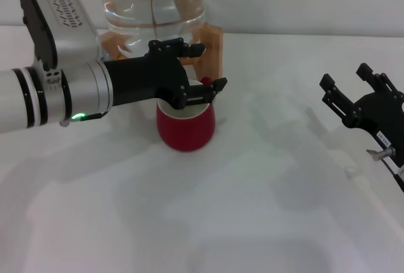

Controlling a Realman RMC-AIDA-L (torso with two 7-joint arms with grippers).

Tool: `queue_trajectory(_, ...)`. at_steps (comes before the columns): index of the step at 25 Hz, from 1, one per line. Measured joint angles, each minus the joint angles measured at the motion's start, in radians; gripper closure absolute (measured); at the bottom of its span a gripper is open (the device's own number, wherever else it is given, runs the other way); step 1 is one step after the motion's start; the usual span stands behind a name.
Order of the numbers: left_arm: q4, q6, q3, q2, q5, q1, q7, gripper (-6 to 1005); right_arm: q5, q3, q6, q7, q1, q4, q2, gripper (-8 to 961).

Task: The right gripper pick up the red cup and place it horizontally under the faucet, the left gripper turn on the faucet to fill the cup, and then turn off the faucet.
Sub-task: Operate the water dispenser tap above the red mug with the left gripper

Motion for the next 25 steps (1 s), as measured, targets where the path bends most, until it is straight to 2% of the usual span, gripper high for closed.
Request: queue_trajectory(25,0.001,0.004,-0.036,0.000,0.040,-0.021,0.000,243,-0.002,0.000,-0.001,0.000,-0.001,0.001,-0.001,145)
